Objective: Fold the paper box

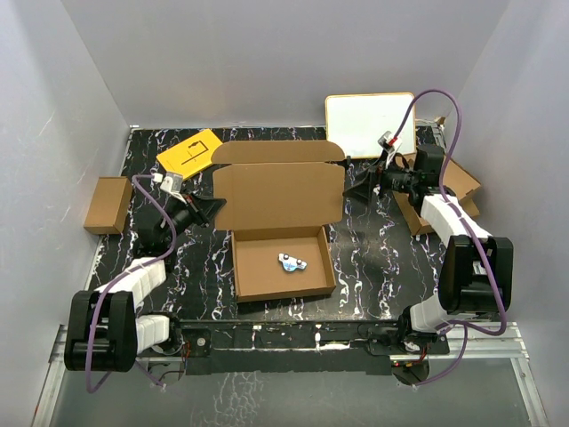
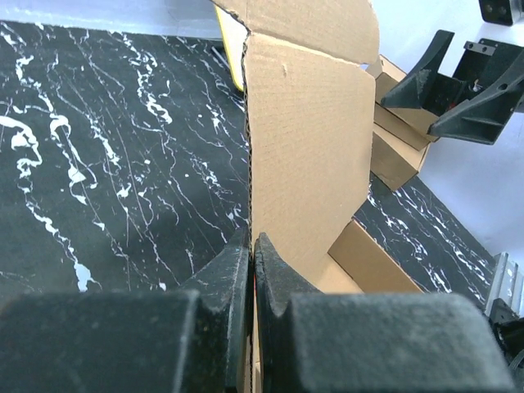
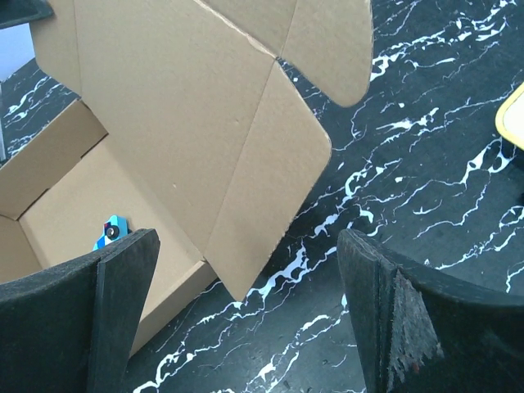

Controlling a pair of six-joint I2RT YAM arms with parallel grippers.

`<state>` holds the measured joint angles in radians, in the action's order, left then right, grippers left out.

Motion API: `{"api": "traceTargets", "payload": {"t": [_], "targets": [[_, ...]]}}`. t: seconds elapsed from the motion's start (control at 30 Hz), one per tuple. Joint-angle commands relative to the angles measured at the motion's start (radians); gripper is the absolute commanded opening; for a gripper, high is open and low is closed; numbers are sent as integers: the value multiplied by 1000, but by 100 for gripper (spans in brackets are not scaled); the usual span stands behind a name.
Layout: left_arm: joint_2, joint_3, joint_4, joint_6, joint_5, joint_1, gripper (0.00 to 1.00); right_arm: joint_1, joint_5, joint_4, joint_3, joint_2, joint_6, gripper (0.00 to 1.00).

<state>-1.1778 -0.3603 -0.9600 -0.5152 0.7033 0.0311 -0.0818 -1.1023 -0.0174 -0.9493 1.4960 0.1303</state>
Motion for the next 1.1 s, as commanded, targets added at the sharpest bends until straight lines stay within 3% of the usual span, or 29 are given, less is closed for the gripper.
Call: {"api": "traceTargets", "payload": {"t": [0.0,0.17,0.6,0.77,1.07], "targets": [[42,19,-131,48,-3,17,0,-9,-74,-48,-52,9,35,100],[21,20,-167,50,10,21,0,-8,-126,-42,-87,66,29,96],[12,3,-157,73,28,31,0,29,-169,-91,-174,176,-68,73],[17,-6,-130,89,28,33,0,31,-195,-113,-176,184,-86,57],[-4,-25,-108,94,34,33,0,30,-233,-104,-163,145,-24,10]]}}
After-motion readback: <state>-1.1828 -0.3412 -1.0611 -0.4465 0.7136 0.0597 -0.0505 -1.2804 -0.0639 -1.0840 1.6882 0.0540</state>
